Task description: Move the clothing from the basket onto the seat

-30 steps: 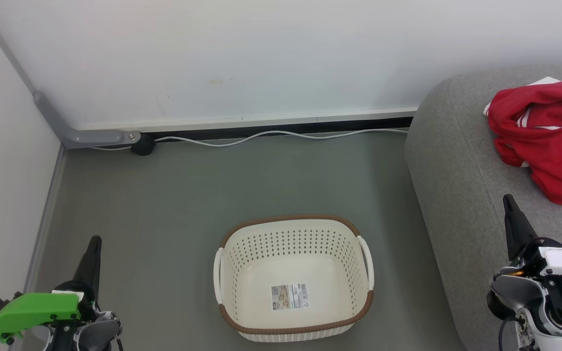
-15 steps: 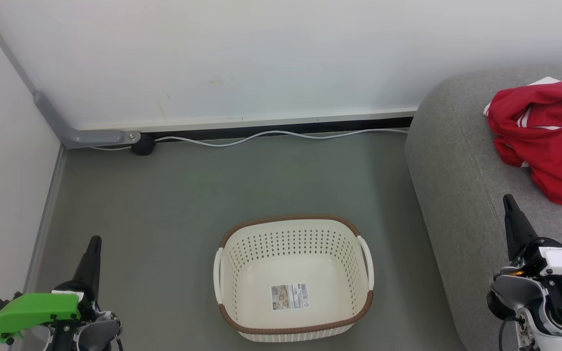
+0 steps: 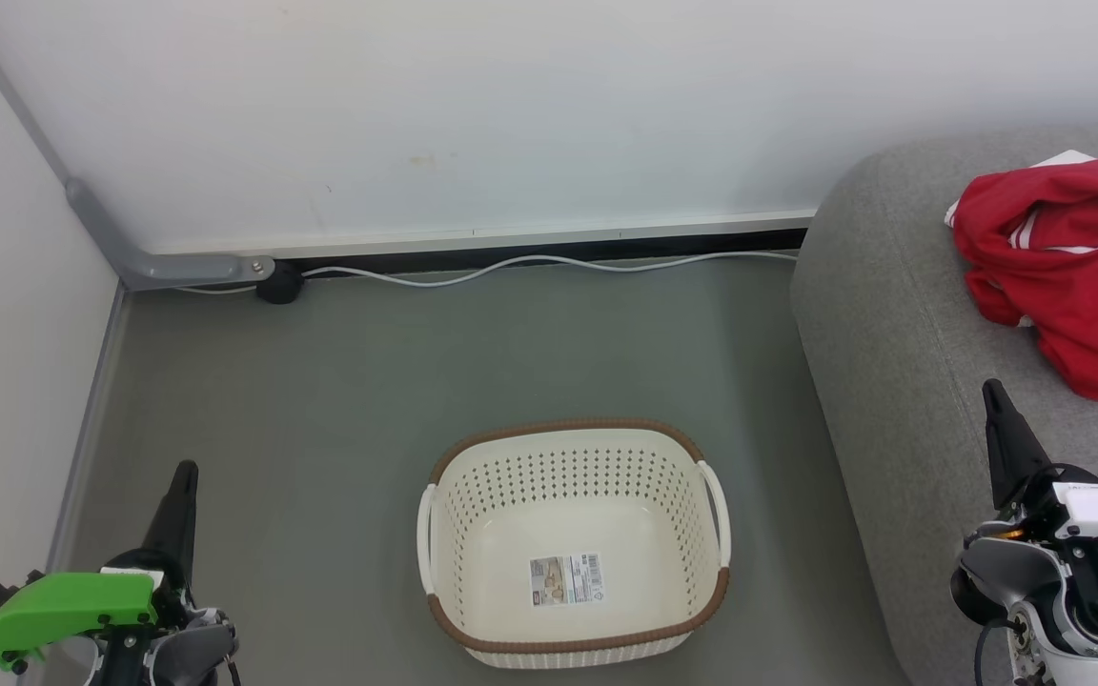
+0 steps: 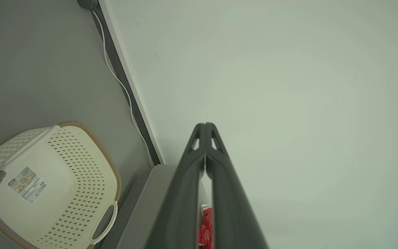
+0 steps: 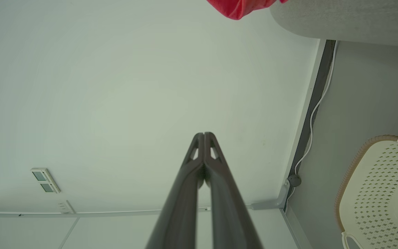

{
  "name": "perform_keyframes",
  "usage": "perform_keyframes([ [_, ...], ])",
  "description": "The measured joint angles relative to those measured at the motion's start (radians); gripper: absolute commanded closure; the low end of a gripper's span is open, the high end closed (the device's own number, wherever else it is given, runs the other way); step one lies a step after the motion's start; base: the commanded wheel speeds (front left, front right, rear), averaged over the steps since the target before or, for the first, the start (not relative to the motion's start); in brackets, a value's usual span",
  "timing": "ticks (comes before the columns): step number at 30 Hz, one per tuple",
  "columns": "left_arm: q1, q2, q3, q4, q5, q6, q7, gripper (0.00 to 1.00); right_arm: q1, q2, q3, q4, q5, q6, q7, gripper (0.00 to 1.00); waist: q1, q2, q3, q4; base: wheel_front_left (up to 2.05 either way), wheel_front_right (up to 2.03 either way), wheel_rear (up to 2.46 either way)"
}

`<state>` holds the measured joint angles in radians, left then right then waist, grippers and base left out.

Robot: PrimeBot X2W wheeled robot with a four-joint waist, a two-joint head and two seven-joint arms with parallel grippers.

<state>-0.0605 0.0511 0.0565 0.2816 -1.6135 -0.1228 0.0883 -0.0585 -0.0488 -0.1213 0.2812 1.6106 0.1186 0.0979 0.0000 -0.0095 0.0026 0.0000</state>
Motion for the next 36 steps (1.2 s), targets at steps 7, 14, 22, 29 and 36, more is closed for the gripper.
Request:
perform_keyframes([
  [7, 0.0, 0.0, 0.0, 0.0, 0.0, 0.0, 0.0, 1.0, 0.0, 0.0, 0.0, 0.0, 0.0, 0.0, 0.0, 1.0, 0.0, 0.0, 0.0, 0.0, 0.0, 0.0, 0.0],
  [14, 0.0, 0.0, 0.001, 0.0, 0.0, 0.0, 0.0, 1.0, 0.0, 0.0, -0.001, 0.0, 0.0, 0.0, 0.0, 1.0, 0.0, 0.0, 0.0, 0.0, 0.0, 0.0, 0.0],
  [22, 0.0, 0.0, 0.001, 0.0, 0.0, 0.0, 0.0, 1.0, 0.0, 0.0, -0.001, -0.001, 0.0, 0.0, 0.0, 1.0, 0.0, 0.0, 0.0, 0.0, 0.0, 0.0, 0.0],
  [29, 0.0, 0.0, 0.002, 0.0, 0.0, 0.0, 0.0, 1.0, 0.0, 0.0, -0.001, -0.001, 0.0, 0.0, 0.0, 1.0, 0.0, 0.0, 0.0, 0.0, 0.0, 0.0, 0.0],
  [36, 0.0, 0.0, 0.002, 0.0, 0.0, 0.0, 0.0, 1.0, 0.0, 0.0, -0.001, -0.001, 0.0, 0.0, 0.0, 1.0, 0.0, 0.0, 0.0, 0.0, 0.0, 0.0, 0.0],
])
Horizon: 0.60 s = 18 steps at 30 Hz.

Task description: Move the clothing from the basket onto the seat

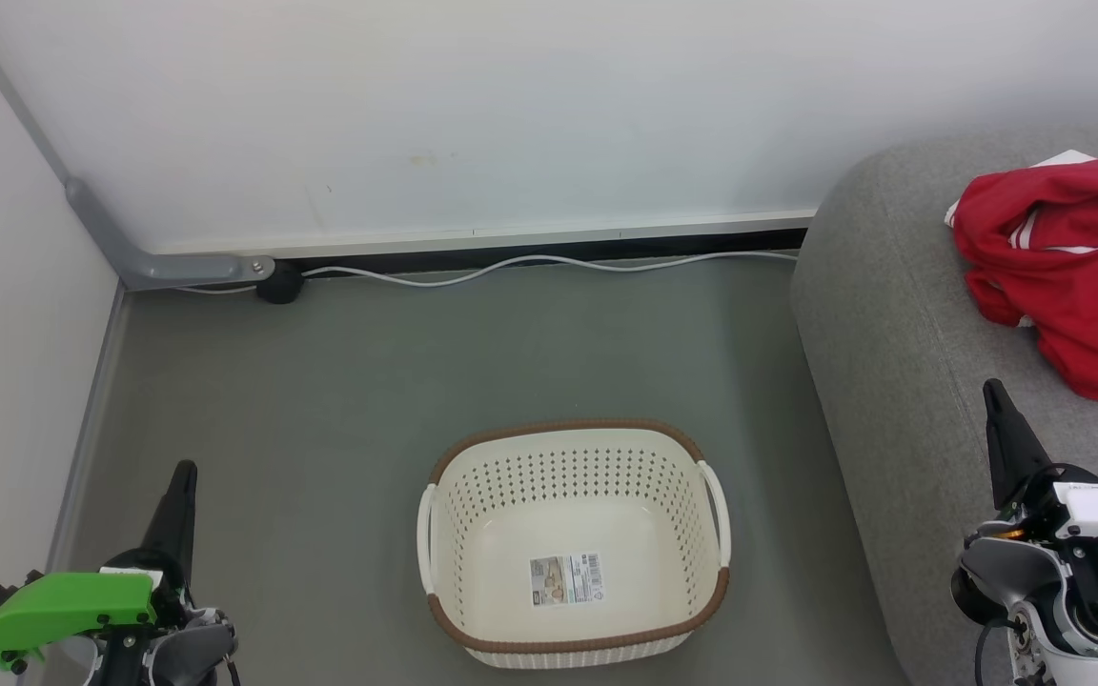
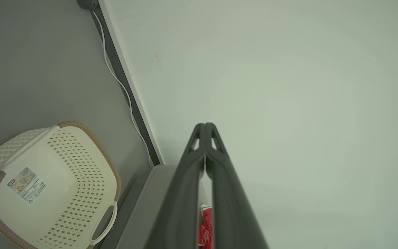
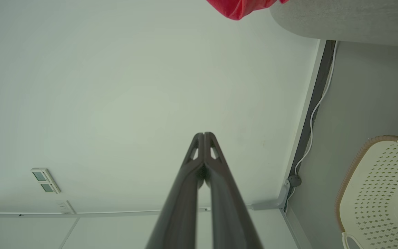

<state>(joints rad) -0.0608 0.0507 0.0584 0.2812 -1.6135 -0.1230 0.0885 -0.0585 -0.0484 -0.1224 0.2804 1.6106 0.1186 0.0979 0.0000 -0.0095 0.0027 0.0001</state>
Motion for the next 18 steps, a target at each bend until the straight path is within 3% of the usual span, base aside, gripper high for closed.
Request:
perform_keyframes([
  [18, 0.0, 0.0, 0.0, -0.001, 0.0, 0.0, 0.0, 1.0, 0.0, 0.0, 0.0, 0.0, 0.0, 0.0, 0.0, 1.0, 0.0, 0.0, 0.0, 0.0, 0.0, 0.0, 0.0],
])
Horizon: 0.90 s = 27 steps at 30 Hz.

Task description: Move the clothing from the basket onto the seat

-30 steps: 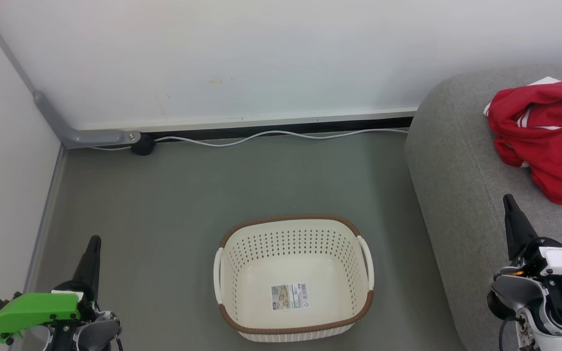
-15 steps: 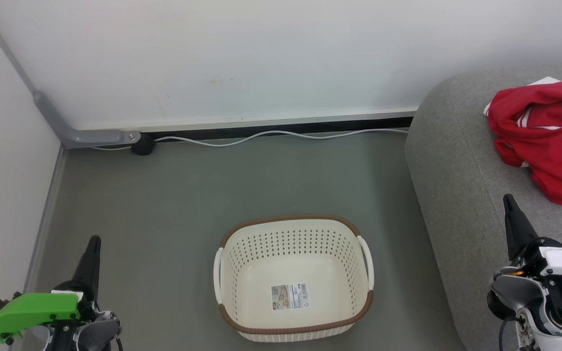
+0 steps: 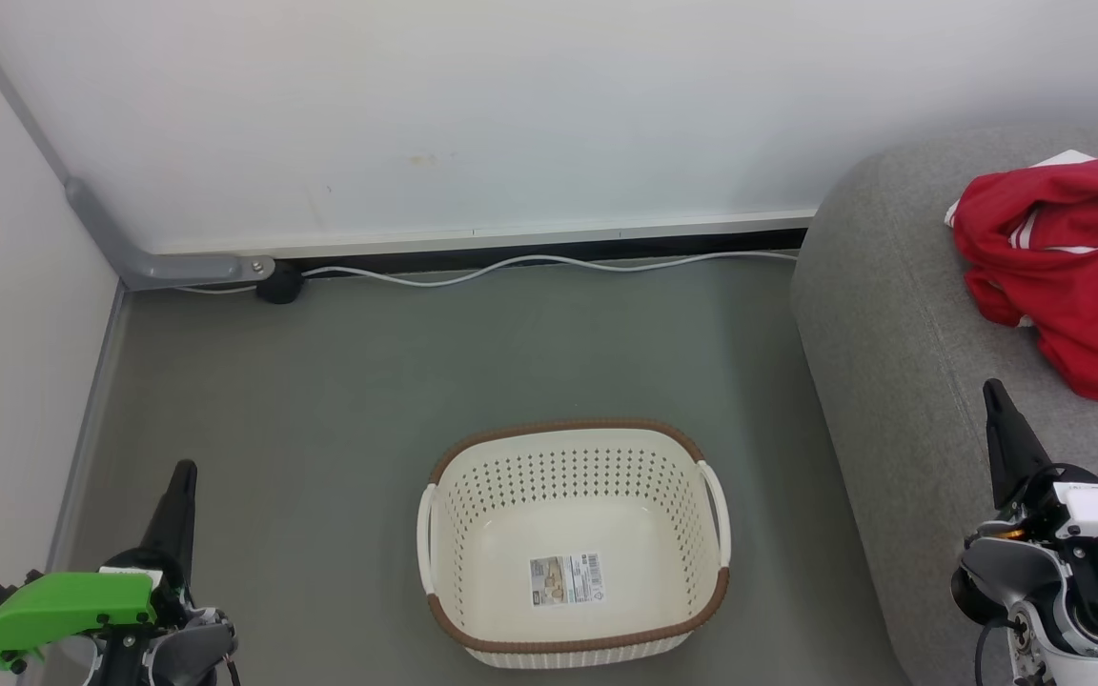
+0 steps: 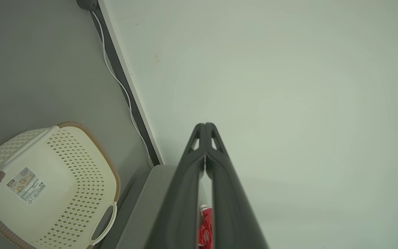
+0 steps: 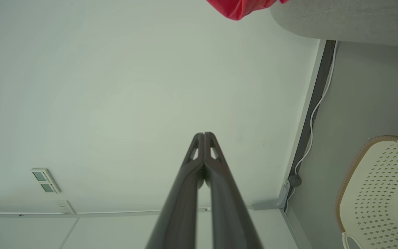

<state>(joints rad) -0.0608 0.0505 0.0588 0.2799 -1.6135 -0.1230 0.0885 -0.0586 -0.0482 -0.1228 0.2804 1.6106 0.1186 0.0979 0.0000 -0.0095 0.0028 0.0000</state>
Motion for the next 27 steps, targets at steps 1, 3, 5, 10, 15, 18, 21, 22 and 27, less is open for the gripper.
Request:
perform_keyframes([
  [1, 0.0, 0.0, 0.0, 0.0, 0.0, 0.0, 0.0, 1.0, 0.0, 0.0, 0.0, 0.0, 0.0, 0.0, 0.0, 1.0, 0.0, 0.0, 0.0, 0.0, 0.0, 0.0, 0.0],
  [3, 0.0, 0.0, 0.0, 0.0, 0.0, 0.0, 0.0, 1.0, 0.0, 0.0, 0.0, 0.0, 0.0, 0.0, 0.0, 1.0, 0.0, 0.0, 0.0, 0.0, 0.0, 0.0, 0.0],
  [5, 0.0, 0.0, 0.0, -0.001, 0.0, 0.0, 0.0, 1.0, 0.0, 0.0, 0.0, 0.0, 0.0, 0.0, 0.0, 1.0, 0.0, -0.0001, 0.0, 0.0, 0.0, 0.0, 0.0],
  [10, 0.0, 0.0, 0.0, -0.001, 0.0, 0.0, 0.0, 1.0, 0.0, 0.0, 0.0, 0.0, 0.0, 0.0, 0.0, 1.0, 0.0, 0.0, 0.0, 0.0, 0.0, 0.0, 0.0],
  [15, 0.0, 0.0, 0.001, -0.001, 0.0, 0.0, 0.0, 1.0, 0.0, 0.001, 0.0, 0.0, 0.0, 0.0, 0.0, 1.0, 0.0, 0.0, 0.0, 0.0, 0.0, 0.0, 0.0],
  [18, 0.0, 0.0, 0.001, -0.002, 0.0, 0.0, 0.0, 1.0, 0.0, 0.001, 0.0, 0.0, 0.0, 0.0, 0.0, 1.0, 0.0, 0.0, 0.0, 0.0, 0.0, 0.0, 0.0],
  [21, 0.0, 0.0, 0.001, -0.002, 0.0, 0.0, 0.0, 1.0, 0.0, 0.001, -0.001, 0.0, 0.0, 0.0, 0.0, 1.0, 0.0, 0.0, 0.0, 0.0, 0.0, 0.0, 0.0],
  [22, 0.0, 0.0, 0.001, -0.002, 0.0, 0.0, 0.0, 1.0, 0.0, 0.001, -0.001, 0.0, 0.0, 0.0, 0.0, 1.0, 0.0, 0.0, 0.0, 0.0, 0.0, 0.0, 0.0],
  [27, 0.0, 0.0, 0.001, -0.002, 0.0, 0.0, 0.004, 1.0, 0.0, 0.001, -0.001, 0.0, 0.0, 0.0, 0.0, 1.0, 0.0, 0.0, 0.0, 0.0, 0.0, 0.0, 0.0],
])
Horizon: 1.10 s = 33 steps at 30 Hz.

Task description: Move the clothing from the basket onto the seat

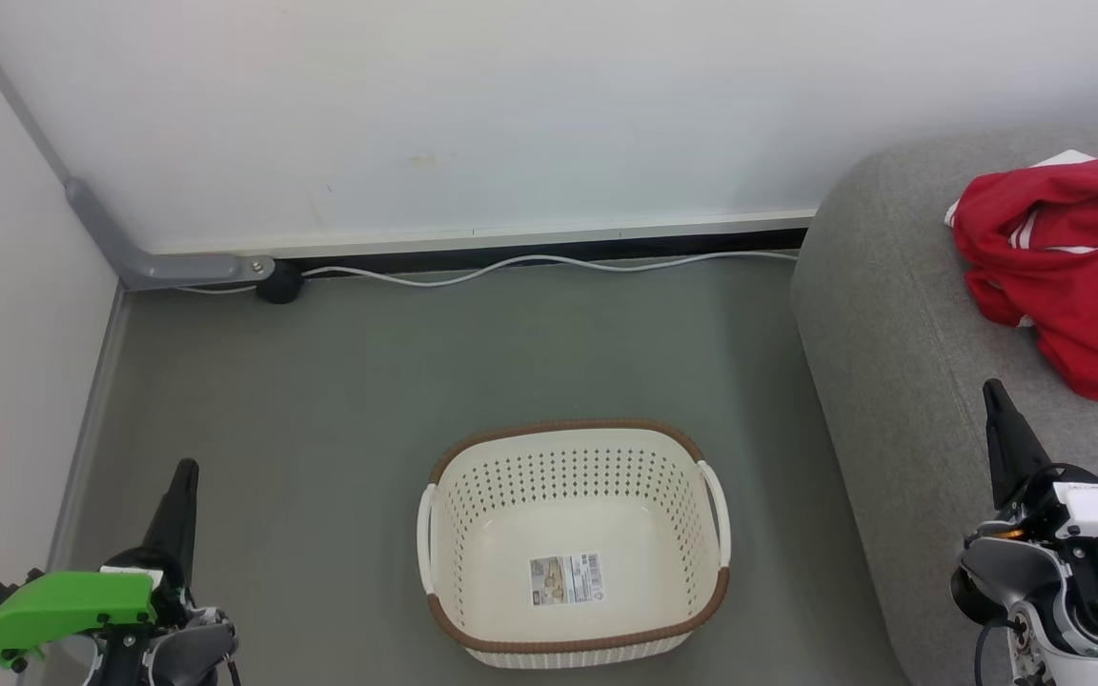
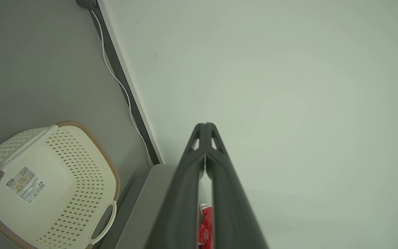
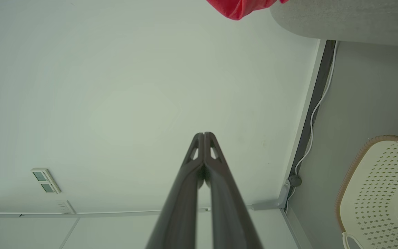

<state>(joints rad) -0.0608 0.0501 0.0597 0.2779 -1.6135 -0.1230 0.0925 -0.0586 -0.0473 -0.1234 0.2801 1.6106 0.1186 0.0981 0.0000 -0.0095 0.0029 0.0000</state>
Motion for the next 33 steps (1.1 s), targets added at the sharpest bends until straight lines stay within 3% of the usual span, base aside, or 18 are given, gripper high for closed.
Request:
perform_keyframes([
  [33, 0.0, -0.001, 0.001, -0.001, 0.0, 0.0, 0.004, 1.0, 0.0, 0.001, -0.001, 0.0, 0.0, 0.0, 0.0, 1.0, 0.0, 0.0, 0.0, 0.0, 0.0, 0.0, 0.0],
])
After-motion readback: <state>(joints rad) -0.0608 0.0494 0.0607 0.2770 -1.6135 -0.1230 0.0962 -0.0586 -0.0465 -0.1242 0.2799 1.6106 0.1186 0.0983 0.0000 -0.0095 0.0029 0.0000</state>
